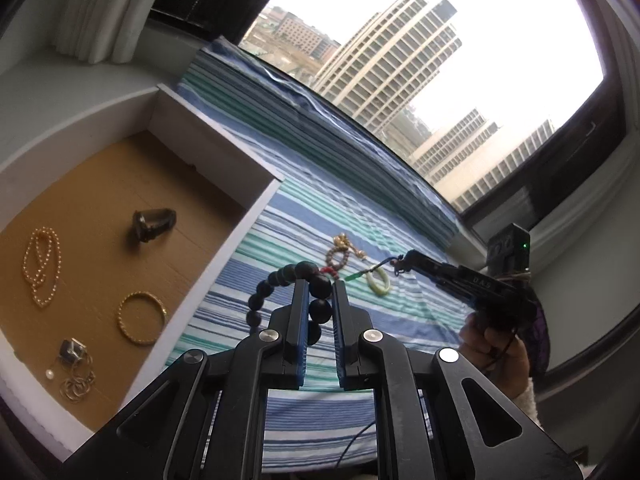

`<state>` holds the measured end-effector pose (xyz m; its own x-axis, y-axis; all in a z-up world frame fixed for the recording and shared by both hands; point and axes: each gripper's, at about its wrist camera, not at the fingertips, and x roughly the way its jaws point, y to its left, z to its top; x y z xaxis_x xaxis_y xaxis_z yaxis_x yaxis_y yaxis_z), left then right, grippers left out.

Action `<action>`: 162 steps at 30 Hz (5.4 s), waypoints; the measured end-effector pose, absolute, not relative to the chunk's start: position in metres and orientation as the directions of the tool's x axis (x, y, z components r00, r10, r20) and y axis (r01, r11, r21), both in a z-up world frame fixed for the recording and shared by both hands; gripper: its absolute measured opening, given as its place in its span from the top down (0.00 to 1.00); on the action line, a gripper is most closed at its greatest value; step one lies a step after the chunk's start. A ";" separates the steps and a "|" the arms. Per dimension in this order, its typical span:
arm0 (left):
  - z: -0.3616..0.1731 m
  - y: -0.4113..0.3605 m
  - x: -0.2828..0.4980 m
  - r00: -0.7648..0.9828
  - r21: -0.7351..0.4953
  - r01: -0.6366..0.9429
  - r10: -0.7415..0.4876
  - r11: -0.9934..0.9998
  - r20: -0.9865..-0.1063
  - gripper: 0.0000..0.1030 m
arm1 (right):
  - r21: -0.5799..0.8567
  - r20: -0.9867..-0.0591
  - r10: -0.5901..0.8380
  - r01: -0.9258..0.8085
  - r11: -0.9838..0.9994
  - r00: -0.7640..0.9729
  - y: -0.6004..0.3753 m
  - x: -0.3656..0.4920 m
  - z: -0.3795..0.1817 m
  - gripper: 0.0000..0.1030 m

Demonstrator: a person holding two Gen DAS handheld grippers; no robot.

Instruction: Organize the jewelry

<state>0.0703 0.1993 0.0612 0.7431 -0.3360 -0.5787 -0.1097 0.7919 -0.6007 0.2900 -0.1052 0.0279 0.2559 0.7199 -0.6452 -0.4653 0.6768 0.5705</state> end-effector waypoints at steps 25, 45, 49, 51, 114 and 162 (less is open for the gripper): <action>-0.045 0.322 0.072 0.630 -0.426 -0.474 -0.041 0.771 -0.776 0.92 | 0.505 -0.703 0.707 -0.644 0.574 0.079 0.122 0.255 0.002 0.91; 0.006 0.293 0.043 0.713 -0.453 -0.381 -0.055 0.806 -0.699 0.92 | 0.165 -0.911 0.411 -0.873 0.459 0.044 0.087 0.161 -0.140 0.86; 0.005 0.293 0.043 0.698 -0.447 -0.389 -0.059 0.805 -0.714 0.92 | 0.245 -0.866 0.499 -0.833 0.497 0.043 0.064 0.170 -0.099 0.87; 0.005 0.296 0.044 0.689 -0.445 -0.394 -0.062 0.804 -0.722 0.92 | 0.290 -0.833 0.552 -0.820 0.494 0.038 0.056 0.176 -0.066 0.87; -0.084 -0.010 0.060 0.559 -0.224 0.054 -0.215 0.973 -0.801 0.09 | -0.083 -0.783 0.063 -0.205 0.975 0.618 -0.221 0.062 -0.084 0.27; -0.140 -0.071 0.310 0.502 -0.012 0.272 -0.153 0.962 -0.851 0.64 | 0.108 -0.831 0.167 -0.140 0.984 0.531 -0.268 0.109 -0.126 0.27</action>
<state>0.3096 -0.0714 -0.1402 0.5024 -0.1532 -0.8510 0.2725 0.9621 -0.0123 0.1095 -0.2675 -0.1263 0.5307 0.1666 -0.8310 -0.1396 0.9843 0.1082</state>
